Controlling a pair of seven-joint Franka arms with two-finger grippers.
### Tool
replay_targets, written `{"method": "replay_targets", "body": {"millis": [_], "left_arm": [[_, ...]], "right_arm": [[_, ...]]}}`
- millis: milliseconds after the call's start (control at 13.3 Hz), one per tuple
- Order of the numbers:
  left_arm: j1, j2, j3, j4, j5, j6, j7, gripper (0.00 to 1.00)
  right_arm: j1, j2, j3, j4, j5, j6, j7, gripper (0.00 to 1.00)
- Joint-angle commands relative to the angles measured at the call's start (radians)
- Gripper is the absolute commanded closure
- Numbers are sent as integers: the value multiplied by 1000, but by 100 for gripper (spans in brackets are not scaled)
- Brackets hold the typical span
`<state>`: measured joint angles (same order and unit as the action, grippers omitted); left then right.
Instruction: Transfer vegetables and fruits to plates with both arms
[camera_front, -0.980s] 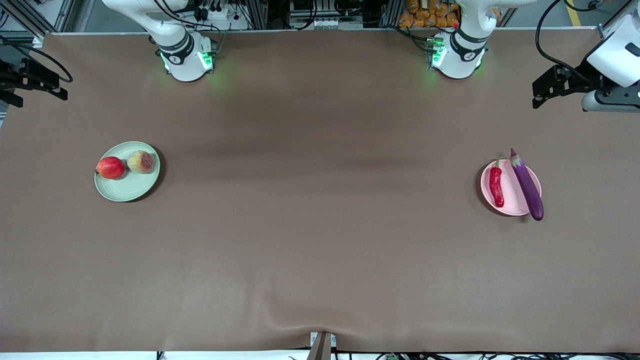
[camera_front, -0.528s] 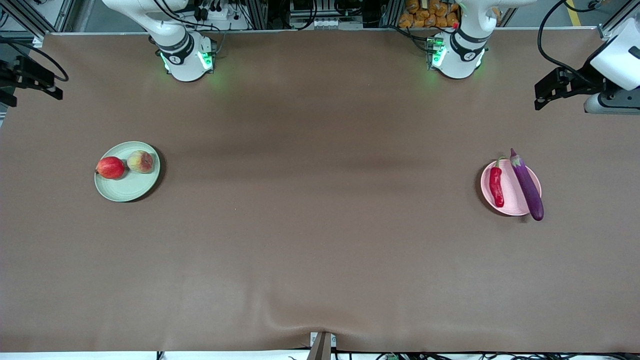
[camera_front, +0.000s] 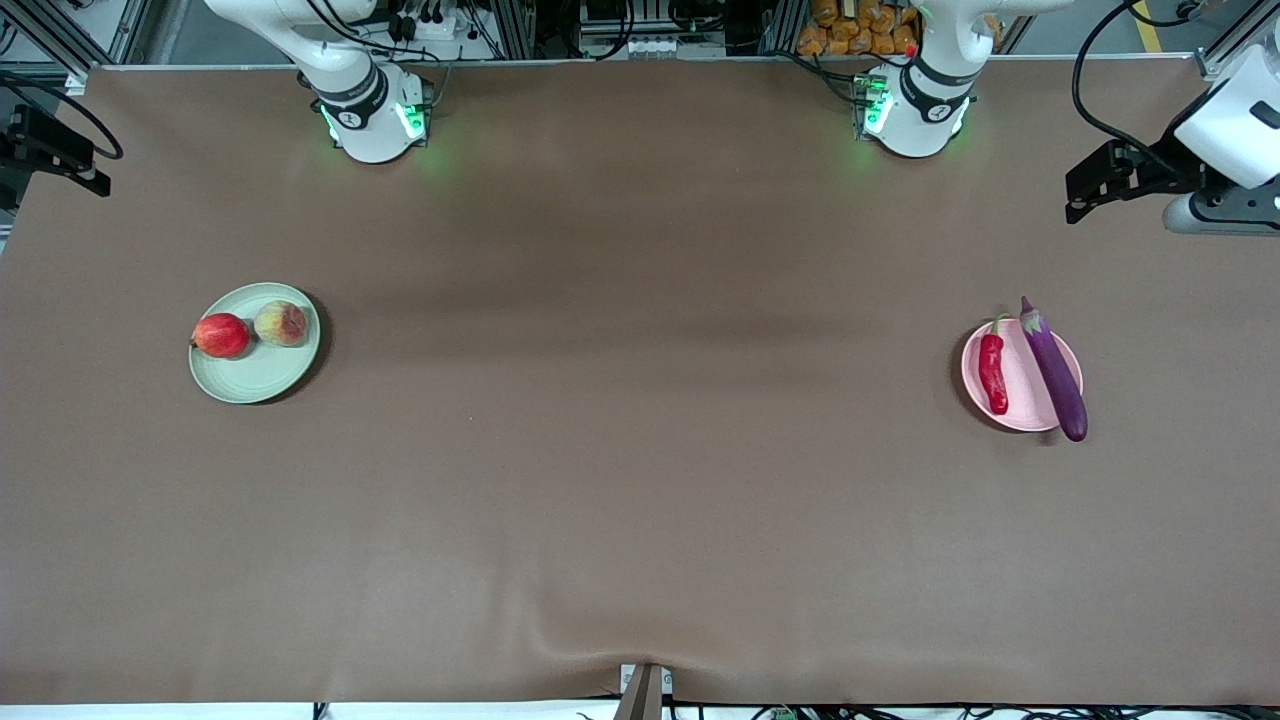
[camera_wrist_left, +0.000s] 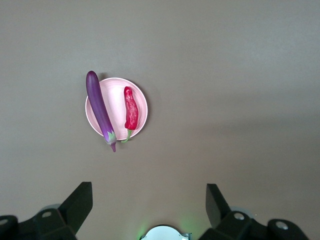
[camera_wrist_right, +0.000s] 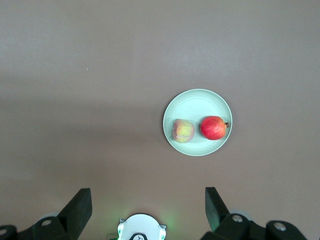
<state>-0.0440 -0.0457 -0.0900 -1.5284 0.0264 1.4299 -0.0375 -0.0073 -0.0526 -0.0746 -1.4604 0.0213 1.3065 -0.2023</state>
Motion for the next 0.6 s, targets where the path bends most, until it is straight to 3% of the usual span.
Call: {"method": "replay_targets", "body": {"millis": [0, 528], "left_arm": [[6, 3, -4, 13, -20, -16, 4, 0], [4, 3, -7, 17, -22, -16, -2, 0]], "right_arm": [[-16, 7, 16, 14, -15, -24, 12, 0], [-14, 5, 18, -3, -38, -30, 71, 0]]}}
